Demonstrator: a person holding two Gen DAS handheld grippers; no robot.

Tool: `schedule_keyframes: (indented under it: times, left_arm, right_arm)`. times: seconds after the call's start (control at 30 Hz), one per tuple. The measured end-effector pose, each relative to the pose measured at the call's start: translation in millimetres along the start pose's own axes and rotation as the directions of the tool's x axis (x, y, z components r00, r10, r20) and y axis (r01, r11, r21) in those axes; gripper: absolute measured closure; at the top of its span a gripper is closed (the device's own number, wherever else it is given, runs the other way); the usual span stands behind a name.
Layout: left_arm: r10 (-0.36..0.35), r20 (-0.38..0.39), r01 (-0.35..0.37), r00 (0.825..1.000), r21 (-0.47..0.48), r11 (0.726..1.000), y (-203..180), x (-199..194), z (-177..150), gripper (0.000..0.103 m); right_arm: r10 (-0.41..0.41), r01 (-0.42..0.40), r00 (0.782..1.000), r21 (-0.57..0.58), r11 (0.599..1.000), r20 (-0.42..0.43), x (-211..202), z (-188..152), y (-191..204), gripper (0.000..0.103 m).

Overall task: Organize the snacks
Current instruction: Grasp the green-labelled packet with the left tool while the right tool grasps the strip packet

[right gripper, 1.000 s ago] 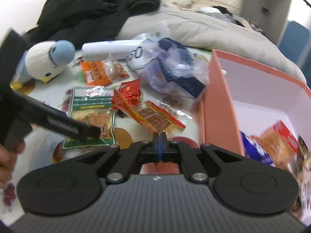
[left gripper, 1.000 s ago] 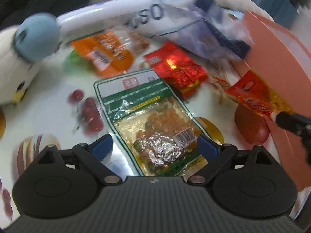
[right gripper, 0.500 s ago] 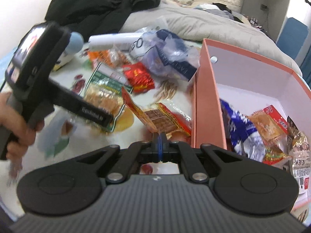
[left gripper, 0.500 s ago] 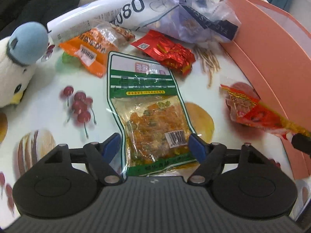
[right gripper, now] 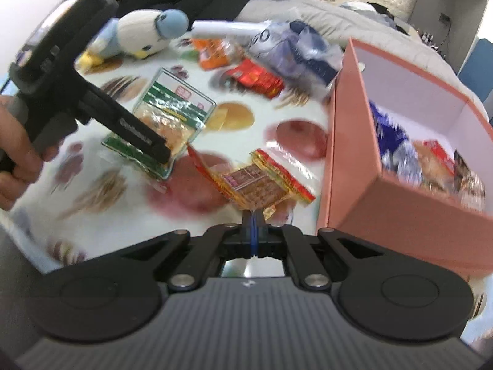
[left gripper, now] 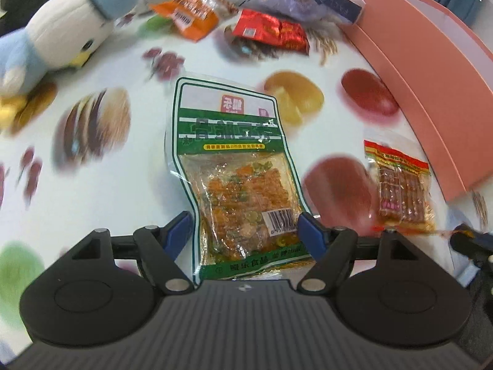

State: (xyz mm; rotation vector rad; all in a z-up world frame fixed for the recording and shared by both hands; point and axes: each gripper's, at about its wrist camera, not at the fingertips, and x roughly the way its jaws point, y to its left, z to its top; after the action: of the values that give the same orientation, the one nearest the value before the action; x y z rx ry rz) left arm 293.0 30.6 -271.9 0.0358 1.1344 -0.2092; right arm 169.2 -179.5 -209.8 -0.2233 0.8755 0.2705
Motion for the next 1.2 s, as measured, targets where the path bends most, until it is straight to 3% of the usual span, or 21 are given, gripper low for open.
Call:
schedule_keyframes:
  times: [0.27, 0.53, 0.63, 0.67, 0.7, 0.77, 0.8, 1.0, 1.2]
  left_arm:
    - [-0.001, 0.014, 0.002, 1.000, -0.066, 0.998, -18.9, -31.0, -54.6, 0.024]
    - [-0.016, 0.032, 0.021, 0.999, -0.169, 0.985, -26.2, -43.7, -76.0, 0.027]
    - [-0.018, 0.040, 0.025, 0.999, -0.196, 0.980, -25.2, -44.7, -79.1, 0.028]
    - [-0.019, 0.042, 0.027, 0.999, -0.201, 0.979, -24.3, -44.6, -79.3, 0.029]
    - [-0.018, 0.044, 0.027, 0.999, -0.205, 0.978, -23.6, -44.4, -79.7, 0.030]
    - [-0.015, 0.049, 0.026, 0.999, -0.215, 0.976, -23.1, -44.2, -80.9, 0.030]
    - [-0.013, 0.049, 0.023, 0.999, -0.215, 0.976, -23.6, -43.5, -81.1, 0.030]
    - [0.007, 0.065, 0.008, 0.998, -0.222, 0.975, -26.7, -43.2, -84.8, 0.031]
    - [0.009, 0.075, 0.009, 0.997, -0.234, 0.972, -26.6, -43.2, -86.8, 0.031]
  right_arm:
    - [0.033, -0.031, 0.998, 0.037, 0.999, -0.052, -25.5, -44.2, -2.0, 0.100]
    - [0.074, -0.068, 0.993, 0.066, 0.996, -0.097, -42.3, -62.2, -13.0, 0.092]
    - [0.124, -0.113, 0.986, 0.100, 0.989, -0.108, -45.9, -64.7, -19.6, 0.079]
    - [0.147, -0.134, 0.983, 0.115, 0.984, -0.112, -47.8, -65.1, -21.4, 0.068]
    - [0.165, -0.150, 0.980, 0.130, 0.980, -0.113, -50.0, -65.3, -22.7, 0.050]
    - [0.184, -0.168, 0.978, 0.158, 0.973, -0.099, -55.1, -64.7, -24.2, 0.029]
    - [0.185, -0.169, 0.979, 0.168, 0.971, -0.082, -57.8, -63.6, -24.8, 0.024]
    - [0.163, -0.153, 0.986, 0.260, 0.953, -0.016, -44.5, -48.8, -27.9, 0.019]
    - [0.082, -0.066, 0.995, 0.271, 0.960, -0.048, 3.0, -41.2, -19.1, 0.019]
